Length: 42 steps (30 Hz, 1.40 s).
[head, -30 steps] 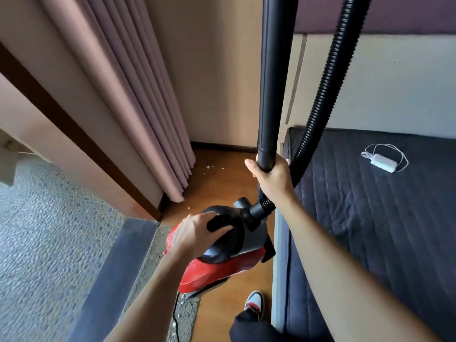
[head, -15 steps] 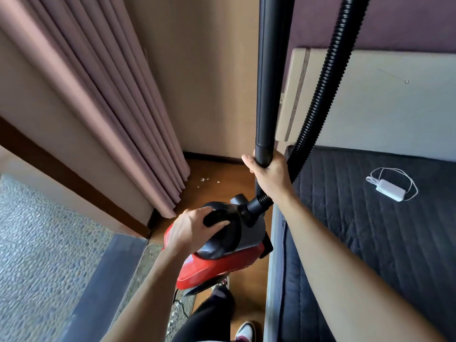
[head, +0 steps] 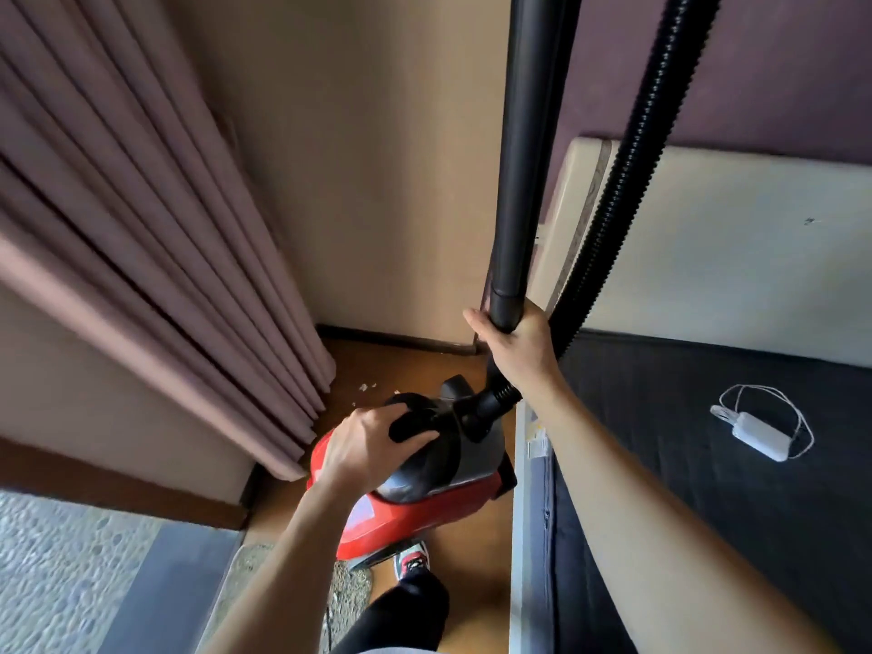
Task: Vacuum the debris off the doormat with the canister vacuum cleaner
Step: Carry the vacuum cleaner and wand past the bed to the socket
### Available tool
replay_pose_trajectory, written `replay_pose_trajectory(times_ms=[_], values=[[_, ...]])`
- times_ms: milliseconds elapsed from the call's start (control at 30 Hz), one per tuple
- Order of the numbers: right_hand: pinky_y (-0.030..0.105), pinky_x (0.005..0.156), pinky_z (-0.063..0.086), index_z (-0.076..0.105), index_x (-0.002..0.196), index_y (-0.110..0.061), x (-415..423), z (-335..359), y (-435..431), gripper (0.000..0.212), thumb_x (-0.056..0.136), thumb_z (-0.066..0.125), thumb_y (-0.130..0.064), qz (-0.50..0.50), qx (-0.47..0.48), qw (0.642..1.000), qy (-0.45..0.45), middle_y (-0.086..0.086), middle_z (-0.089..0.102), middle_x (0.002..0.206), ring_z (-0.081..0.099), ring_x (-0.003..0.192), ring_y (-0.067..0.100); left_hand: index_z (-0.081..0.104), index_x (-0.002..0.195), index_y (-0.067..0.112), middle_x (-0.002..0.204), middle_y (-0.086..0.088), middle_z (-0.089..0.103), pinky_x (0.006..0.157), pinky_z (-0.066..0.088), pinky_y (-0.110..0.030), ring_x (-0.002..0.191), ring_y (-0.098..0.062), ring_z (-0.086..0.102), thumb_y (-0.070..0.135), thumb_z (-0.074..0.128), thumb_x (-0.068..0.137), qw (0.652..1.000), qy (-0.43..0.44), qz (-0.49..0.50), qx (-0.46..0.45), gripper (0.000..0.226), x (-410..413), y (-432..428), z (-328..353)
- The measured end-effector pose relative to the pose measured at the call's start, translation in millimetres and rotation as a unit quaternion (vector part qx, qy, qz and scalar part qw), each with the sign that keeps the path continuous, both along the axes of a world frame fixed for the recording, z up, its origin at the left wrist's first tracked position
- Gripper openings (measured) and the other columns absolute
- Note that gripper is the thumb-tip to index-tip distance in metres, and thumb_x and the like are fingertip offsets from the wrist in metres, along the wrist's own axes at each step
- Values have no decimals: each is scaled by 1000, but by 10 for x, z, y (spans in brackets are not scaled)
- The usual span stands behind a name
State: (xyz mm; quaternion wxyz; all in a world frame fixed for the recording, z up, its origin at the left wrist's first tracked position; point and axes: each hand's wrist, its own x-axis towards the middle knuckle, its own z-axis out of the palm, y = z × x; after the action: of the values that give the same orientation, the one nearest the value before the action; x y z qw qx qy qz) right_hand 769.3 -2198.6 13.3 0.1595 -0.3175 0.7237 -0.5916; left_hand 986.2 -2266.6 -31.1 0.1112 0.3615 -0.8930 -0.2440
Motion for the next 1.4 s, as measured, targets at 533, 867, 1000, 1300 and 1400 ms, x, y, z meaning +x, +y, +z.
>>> replay_pose_trajectory(times_ms=[533,867,1000,1300,1400], values=[[11,61,43,53,72,-28,-920,42,-1568,31,89,78,-22,36,15,999,19,-6,54,63,56,59,0,76,95,21,77,1,72,51,41,-7,58,-5,42,43,77,82,999,37,3,-8,26,-911,-1432,74],[10,68,50,60,83,-20,-1334,-238,-2053,18,89,77,-23,104,9,995,7,-8,59,67,62,69,0,73,104,26,86,5,73,48,29,-7,64,-4,50,52,68,87,998,1,62,14,32,-1252,-1628,-149],[12,71,52,60,84,-16,-1528,-462,-2225,19,88,77,-20,126,8,992,4,-8,60,67,64,69,4,72,105,24,88,3,72,57,48,-18,70,-12,62,56,64,87,994,-27,98,33,37,-1436,-1671,-372],[39,74,57,59,78,-21,-1880,-1241,-2669,22,89,77,-26,173,32,984,-19,4,60,67,65,70,23,74,103,23,88,3,73,54,31,-5,72,-13,64,49,69,87,987,-13,147,62,31,-1767,-1894,-1210],[35,70,55,58,74,-24,-1934,-1663,-2817,24,89,77,-24,183,35,982,-22,1,59,65,63,67,19,73,103,23,88,5,73,54,35,-5,68,-8,60,46,70,88,986,-8,145,77,28,-1834,-1951,-1660]])
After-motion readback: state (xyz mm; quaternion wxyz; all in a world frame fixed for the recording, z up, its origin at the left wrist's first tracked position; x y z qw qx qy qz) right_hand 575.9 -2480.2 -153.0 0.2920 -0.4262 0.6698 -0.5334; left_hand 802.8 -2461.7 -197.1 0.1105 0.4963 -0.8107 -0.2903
